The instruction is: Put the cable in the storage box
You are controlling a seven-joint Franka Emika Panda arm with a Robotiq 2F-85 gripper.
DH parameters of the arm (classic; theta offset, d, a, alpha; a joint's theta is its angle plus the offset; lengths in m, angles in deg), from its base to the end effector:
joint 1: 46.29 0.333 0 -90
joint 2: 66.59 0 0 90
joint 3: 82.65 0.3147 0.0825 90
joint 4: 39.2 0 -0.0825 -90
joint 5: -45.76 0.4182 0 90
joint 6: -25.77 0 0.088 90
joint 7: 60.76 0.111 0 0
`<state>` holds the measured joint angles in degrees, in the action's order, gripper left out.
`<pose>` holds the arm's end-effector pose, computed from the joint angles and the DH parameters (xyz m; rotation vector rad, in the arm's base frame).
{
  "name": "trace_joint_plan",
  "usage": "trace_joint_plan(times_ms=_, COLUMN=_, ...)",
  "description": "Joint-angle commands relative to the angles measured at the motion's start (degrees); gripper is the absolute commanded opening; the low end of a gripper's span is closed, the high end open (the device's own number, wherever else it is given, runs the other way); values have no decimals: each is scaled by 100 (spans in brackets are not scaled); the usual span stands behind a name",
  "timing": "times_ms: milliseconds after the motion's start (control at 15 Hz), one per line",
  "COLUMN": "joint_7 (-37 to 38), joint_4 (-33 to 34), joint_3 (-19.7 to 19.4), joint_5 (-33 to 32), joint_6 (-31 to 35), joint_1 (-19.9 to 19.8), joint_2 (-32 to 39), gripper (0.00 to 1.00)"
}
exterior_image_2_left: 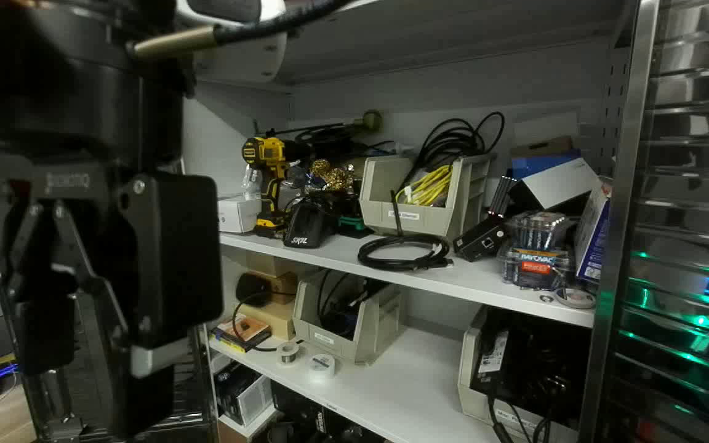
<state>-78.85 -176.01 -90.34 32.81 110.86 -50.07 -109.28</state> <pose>0.3288 -0.1014 0.5472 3.0254 0.2382 -0.2874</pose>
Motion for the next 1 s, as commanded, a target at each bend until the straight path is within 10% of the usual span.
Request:
trace_joint_plan(times_ms=0, joint_7=54, joint_4=32, joint_3=-71, joint_5=-39, joint_6=-26, joint_1=107, joint_2=-11, gripper=100)
trace_joint_plan(times_ms=933, joint_7=951, joint_4=789, joint_3=234, joint_5=-45, joint_6=1381, joint_1=84, joint_2=1693, gripper=100)
